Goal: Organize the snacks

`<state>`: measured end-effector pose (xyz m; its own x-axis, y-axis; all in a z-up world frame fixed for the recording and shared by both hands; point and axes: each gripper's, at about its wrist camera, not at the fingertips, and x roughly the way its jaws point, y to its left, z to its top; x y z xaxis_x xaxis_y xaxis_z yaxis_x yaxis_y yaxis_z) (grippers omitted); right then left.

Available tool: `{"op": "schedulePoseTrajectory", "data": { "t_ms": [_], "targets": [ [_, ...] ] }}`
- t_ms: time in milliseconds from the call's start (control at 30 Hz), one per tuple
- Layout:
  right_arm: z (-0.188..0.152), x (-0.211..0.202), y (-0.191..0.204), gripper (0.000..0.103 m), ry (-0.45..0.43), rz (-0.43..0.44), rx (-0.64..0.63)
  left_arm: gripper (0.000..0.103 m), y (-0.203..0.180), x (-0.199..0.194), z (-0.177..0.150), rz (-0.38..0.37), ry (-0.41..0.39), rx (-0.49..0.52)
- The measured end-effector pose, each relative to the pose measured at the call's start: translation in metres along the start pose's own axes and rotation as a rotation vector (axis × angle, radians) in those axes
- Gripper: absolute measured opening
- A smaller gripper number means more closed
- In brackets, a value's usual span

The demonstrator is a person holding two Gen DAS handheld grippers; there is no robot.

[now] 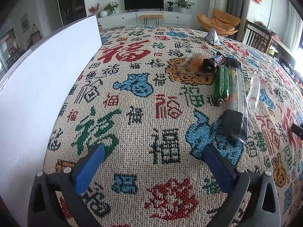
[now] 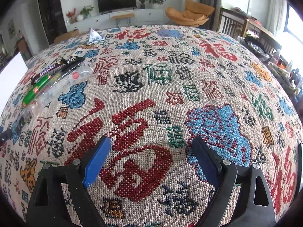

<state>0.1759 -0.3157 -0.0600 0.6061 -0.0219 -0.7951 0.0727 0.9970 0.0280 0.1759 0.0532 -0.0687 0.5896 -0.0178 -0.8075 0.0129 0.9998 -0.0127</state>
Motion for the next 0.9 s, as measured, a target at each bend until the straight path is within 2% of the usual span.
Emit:
{"op": "schedulePoseTrajectory", "data": {
  "t_ms": [900],
  "targets": [
    [-0.0013, 0.0032, 0.0031, 0.094, 0.003, -0.002, -0.006, 0.103, 0.0000, 0.0018, 0.0015, 0.007, 0.003, 0.002]
  ]
}}
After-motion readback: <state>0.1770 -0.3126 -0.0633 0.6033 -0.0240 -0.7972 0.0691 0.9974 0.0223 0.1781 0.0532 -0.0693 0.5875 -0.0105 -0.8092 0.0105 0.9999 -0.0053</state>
